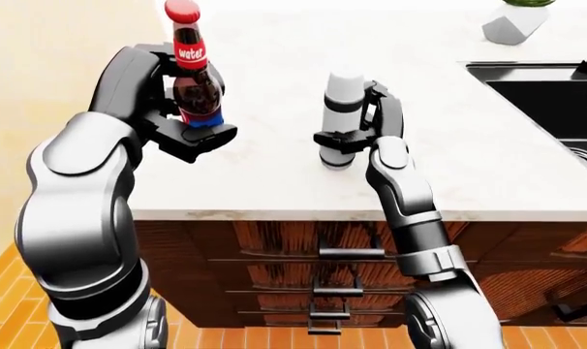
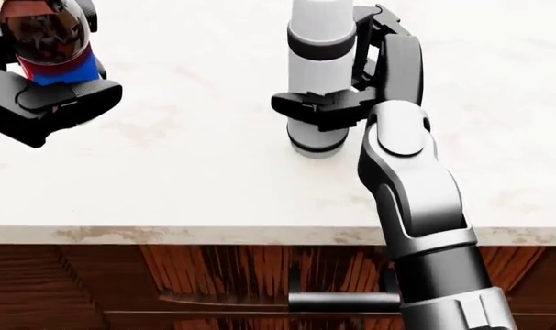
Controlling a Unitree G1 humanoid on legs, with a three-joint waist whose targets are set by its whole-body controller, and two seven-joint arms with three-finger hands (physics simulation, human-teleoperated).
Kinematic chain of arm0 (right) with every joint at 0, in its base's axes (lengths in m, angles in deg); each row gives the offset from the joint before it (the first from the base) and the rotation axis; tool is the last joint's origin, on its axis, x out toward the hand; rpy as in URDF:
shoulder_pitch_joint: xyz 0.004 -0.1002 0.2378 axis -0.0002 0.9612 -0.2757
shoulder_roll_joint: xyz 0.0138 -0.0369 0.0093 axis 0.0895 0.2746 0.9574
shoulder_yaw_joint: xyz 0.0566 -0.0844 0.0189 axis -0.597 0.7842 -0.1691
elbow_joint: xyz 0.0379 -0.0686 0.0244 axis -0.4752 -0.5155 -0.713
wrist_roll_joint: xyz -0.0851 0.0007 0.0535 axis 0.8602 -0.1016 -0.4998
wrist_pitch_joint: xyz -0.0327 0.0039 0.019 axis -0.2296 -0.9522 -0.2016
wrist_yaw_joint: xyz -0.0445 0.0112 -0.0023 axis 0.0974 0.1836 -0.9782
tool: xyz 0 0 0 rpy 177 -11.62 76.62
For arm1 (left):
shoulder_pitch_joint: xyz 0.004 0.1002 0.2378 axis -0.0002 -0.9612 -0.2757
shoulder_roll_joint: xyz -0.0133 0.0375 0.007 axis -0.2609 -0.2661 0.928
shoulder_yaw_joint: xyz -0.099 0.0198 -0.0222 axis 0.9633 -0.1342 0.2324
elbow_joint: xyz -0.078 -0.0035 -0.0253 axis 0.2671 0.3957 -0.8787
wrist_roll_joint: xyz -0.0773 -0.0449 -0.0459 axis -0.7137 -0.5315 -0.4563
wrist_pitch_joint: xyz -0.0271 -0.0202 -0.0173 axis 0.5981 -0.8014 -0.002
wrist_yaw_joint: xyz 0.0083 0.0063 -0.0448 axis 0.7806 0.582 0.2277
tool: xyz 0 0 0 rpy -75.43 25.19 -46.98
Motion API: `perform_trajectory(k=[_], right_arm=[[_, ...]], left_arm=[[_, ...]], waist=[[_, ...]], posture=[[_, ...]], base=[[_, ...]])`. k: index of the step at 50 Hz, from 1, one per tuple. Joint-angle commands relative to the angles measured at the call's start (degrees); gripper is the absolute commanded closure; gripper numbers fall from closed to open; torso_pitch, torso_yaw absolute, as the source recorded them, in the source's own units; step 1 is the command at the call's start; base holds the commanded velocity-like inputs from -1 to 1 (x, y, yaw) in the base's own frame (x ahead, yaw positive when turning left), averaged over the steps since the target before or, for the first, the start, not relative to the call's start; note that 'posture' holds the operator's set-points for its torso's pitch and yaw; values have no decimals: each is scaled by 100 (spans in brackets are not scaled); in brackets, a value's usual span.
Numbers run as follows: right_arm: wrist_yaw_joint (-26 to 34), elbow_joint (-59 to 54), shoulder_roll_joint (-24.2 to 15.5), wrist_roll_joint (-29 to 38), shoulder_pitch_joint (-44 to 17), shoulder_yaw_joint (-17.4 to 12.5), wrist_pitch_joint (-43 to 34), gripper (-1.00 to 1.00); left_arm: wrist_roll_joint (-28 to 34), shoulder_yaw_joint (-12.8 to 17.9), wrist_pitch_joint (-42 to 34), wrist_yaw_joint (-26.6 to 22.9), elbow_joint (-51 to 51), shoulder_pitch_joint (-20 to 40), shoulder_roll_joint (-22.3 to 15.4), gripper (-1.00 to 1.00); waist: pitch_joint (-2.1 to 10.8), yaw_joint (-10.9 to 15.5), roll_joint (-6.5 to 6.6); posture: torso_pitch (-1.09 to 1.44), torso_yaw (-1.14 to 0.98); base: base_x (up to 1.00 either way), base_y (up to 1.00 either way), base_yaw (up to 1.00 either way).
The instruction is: Move the drinks to the dining counter.
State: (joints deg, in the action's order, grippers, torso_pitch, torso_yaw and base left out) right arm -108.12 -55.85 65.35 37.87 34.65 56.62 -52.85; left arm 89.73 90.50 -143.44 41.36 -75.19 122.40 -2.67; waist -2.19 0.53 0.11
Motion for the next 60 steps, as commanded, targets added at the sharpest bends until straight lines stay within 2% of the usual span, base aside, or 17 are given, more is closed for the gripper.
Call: perform_trajectory(k=[1,8,12,14,18,19,20,27,30,49,54,60], right_arm=[[-53,114,-62,145,-154,-8,65,26],[-41,79,-74,161,-154,-16,90,20],[-32,75,-88,163,-166,-26,80,2],[-31,82,-92,166,-152,-27,80,-17],[-33,67,-106,170,-167,-38,84,-20],[-34,58,-107,172,-181,-36,82,-26],[-35,39,-108,172,-197,-38,90,-47],[-26,7,-141,196,-166,-46,156,-67],[-17,29,-153,204,-146,-49,159,-100],[126,384,-242,192,102,-90,11,-100],[245,1003,-264,176,334,-76,-336,-100],[489,2431,-263,159,893,-48,-1079,-100]], left_arm=[[37,87,196,53,-134,194,-62,100],[42,91,175,43,-149,200,-75,100],[43,89,161,41,-146,223,-78,100],[43,89,164,38,-147,218,-79,100],[47,81,141,37,-155,240,-79,100],[50,74,131,37,-160,248,-78,100],[52,68,127,37,-163,251,-77,100],[58,86,124,22,-170,248,-89,100],[63,71,104,23,-188,255,-82,100],[120,23,96,15,-174,290,-36,100],[147,-21,156,51,-107,307,42,100],[158,-20,268,92,37,327,90,100]], waist=[[138,-5,22],[153,-12,33],[154,-13,33],[158,-14,32],[161,-19,34],[166,-19,33],[165,-14,34],[163,-19,33],[166,-15,31],[167,-9,14],[167,2,-1],[157,13,-20]], posture=[[0,0],[0,0],[0,0],[0,0],[0,0],[0,0],[0,0],[0,0],[0,0],[0,0],[0,0],[0,0]], base=[[0,0,0],[0,0,0],[0,0,0],[0,0,0],[0,0,0],[0,0,0],[0,0,0],[0,0,0],[0,0,0],[0,0,0],[0,0,0],[0,0,0]])
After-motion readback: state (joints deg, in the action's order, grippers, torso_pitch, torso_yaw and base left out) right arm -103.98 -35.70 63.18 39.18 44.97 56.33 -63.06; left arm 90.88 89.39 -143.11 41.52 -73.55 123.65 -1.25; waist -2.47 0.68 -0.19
